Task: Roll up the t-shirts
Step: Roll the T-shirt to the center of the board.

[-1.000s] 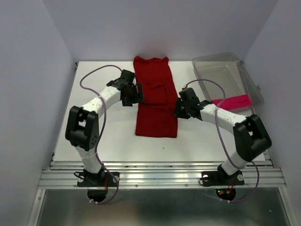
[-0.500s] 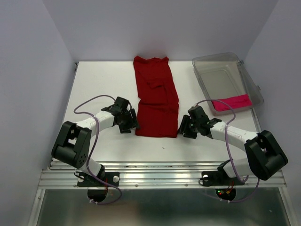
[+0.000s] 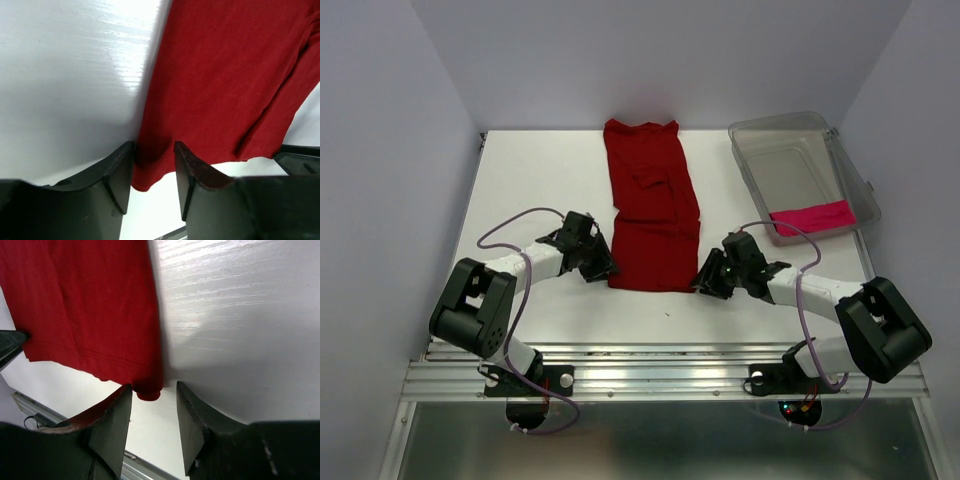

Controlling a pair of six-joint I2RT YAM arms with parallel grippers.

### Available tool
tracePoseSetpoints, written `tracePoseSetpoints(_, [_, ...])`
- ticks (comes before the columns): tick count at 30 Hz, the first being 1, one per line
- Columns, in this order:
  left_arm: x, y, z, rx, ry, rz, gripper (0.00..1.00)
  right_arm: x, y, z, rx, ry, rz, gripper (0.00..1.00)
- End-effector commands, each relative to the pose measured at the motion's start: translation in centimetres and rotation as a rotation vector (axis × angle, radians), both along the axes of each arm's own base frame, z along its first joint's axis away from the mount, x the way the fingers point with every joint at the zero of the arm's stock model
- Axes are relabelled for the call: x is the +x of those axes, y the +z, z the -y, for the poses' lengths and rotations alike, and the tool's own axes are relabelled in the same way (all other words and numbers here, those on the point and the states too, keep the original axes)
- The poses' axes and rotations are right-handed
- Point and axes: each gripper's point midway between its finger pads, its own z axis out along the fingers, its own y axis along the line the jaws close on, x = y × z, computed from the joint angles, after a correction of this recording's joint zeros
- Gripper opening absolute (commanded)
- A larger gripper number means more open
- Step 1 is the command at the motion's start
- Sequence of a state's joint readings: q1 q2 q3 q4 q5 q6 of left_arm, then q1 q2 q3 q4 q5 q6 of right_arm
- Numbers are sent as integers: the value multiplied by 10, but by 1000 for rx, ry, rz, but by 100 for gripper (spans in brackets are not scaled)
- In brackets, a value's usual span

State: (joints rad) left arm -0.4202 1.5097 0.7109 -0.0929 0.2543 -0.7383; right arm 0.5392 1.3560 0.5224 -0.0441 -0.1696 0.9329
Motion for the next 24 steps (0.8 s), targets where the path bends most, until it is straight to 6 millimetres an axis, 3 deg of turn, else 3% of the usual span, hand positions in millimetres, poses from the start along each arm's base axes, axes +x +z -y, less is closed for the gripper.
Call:
tracePoseSetpoints(1, [-16, -13, -5, 27, 0, -43, 39, -3, 0, -5, 28, 1, -5, 46])
tracePoseSetpoints(3, [-19, -14, -3, 24, -6, -48, 31, 2, 1, -9, 45, -3, 11, 41])
tracePoseSetpoints(4, [-20, -15, -2, 23, -5, -50, 21, 2, 1, -8, 47, -10, 7, 39])
tracePoseSetpoints(6, [-22, -15, 0, 17, -7, -58, 12, 1, 1, -8, 50, -13, 7, 31])
tracePoseSetpoints(7, [-25, -15, 2, 15, -14, -63, 0, 2, 2, -7, 50, -22, 16, 27])
tracePoseSetpoints(8, [-27, -15, 3, 12, -15, -68, 0, 3, 3, -7, 51, -27, 20, 24])
tracePoseSetpoints(11, [-37, -13, 7, 6, -19, -80, 0, 1, 8, -4, 50, -22, 38, 2])
tracePoseSetpoints(24, [-88, -7, 21, -47, -36, -135, 0, -35, 8, 9, 29, -3, 6, 1])
